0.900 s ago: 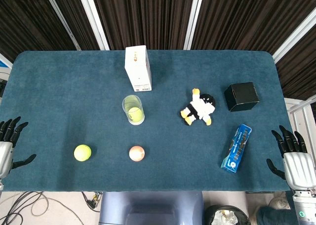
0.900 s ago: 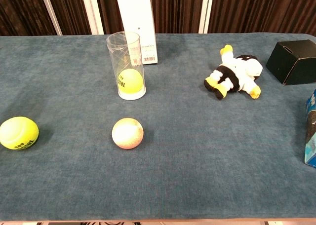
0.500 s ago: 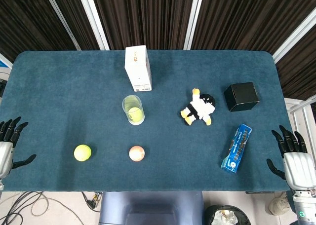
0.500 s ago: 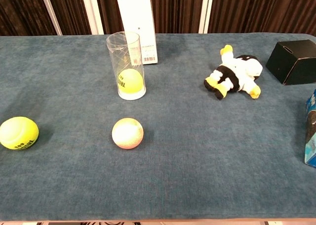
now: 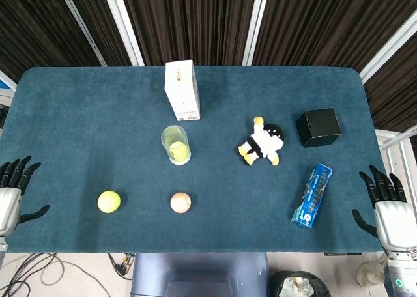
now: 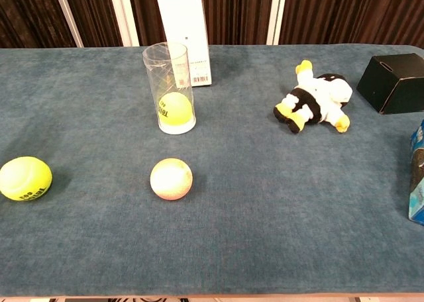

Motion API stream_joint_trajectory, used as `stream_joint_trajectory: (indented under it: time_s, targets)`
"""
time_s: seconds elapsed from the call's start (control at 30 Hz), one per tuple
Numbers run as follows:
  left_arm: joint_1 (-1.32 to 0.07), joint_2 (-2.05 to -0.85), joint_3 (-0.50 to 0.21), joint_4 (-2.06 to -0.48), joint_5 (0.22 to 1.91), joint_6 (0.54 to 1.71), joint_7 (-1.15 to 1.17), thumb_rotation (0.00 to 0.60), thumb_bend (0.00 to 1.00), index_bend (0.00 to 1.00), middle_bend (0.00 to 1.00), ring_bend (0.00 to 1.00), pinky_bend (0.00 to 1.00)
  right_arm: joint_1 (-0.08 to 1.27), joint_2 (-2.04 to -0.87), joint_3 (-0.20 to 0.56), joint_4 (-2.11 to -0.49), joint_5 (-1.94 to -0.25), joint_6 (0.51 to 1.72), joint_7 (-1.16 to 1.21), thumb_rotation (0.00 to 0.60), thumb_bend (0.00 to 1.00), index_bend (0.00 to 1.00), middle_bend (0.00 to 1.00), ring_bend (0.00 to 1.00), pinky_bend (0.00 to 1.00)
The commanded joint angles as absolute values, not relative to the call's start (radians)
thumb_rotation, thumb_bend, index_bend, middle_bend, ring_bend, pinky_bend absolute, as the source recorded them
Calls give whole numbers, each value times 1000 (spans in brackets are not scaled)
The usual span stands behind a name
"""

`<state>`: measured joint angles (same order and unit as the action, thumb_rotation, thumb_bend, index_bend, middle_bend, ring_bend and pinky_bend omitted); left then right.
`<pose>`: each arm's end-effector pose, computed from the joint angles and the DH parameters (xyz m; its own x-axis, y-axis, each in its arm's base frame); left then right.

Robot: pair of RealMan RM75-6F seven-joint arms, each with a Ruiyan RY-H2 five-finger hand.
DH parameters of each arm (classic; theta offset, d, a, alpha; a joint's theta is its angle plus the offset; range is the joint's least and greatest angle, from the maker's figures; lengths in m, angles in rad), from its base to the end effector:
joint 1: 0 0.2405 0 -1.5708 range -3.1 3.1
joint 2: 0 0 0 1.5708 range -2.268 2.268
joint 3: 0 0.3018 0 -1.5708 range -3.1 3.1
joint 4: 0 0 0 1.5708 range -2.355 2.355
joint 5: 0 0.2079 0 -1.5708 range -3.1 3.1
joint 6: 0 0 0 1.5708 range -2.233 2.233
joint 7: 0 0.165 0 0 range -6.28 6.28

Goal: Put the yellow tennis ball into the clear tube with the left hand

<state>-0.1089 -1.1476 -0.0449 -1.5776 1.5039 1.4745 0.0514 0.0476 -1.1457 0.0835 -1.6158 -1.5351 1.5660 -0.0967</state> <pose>-0.3515 0.2132 0.1711 0.4478 0.0059 0.8941 0.8937 -0.0336 -0.4474 -0.3428 -0.1983 0.1865 0.4535 0.0968 0.8860 -0.8900 -0.0031 0.4559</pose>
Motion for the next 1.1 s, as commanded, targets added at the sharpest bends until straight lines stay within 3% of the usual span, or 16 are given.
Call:
stream_joint_trajectory:
  time_s: [0.03,0.27,0.7,1.1]
  targets:
    - [-119,-1151,-29,-1583,1523,1453,60,600,9,139,12,0,1,44,-1143,83,-1617,-1537,1574,-93,600,352,133,35,108,53]
    - [-177,-1142,5,-1604,1566,1342,75,600,9,137,12,0,10,38,-1135,86,-1620,-1534,1583,-77,600,352,132,35,108,54]
    - [-335,-1173,-23,-1658,1512,1099,258,600,14,136,20,20,48,38,-1133,88,-1620,-1525,1576,-77,600,352,132,35,107,54]
    - [-405,-1251,-21,-1624,1468,1000,332,600,23,134,47,72,114,40,-1135,87,-1622,-1520,1567,-83,600,352,132,35,108,54]
